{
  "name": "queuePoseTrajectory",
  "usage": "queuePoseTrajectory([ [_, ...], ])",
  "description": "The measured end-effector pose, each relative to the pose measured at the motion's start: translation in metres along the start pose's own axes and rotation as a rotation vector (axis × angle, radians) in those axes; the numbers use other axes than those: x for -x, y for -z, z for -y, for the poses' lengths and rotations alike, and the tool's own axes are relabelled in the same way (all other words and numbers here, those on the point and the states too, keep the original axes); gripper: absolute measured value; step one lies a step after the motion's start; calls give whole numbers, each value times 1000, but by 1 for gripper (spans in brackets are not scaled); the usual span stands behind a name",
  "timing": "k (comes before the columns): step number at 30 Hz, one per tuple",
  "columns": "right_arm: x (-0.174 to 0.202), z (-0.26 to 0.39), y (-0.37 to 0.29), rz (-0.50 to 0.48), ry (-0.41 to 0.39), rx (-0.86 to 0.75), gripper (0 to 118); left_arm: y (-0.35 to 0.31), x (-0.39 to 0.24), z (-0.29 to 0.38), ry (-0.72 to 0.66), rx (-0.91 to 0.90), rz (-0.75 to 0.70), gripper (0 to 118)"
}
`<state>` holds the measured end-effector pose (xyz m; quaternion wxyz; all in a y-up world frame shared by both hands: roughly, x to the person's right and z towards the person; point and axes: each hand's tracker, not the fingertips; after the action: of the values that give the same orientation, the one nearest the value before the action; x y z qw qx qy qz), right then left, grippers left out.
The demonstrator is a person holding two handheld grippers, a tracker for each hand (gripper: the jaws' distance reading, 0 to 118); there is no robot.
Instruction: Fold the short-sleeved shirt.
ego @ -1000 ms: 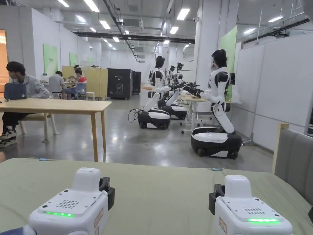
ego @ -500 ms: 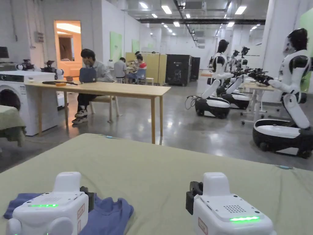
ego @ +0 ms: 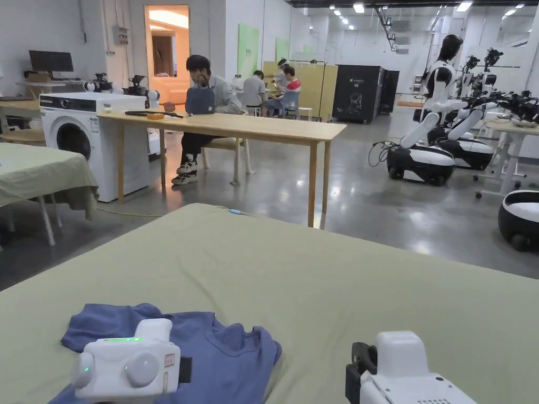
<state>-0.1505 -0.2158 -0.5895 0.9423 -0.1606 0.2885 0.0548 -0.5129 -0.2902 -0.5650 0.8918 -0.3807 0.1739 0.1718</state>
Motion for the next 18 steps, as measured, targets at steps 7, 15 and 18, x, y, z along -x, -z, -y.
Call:
queuePoseTrajectory([
  [7, -15, 20, 19, 45, 13, 60, 1, 73, -73, -1, 202, 208, -122, 117],
  [15, -29, 26, 10, 64, 18, 87, 1, 123, -37, -18, 196, 219, -66, 29],
  [18, -41, 29, -4, 77, 92, 71, 1, 37, -65, 6, 242, 68, -149, 2],
])
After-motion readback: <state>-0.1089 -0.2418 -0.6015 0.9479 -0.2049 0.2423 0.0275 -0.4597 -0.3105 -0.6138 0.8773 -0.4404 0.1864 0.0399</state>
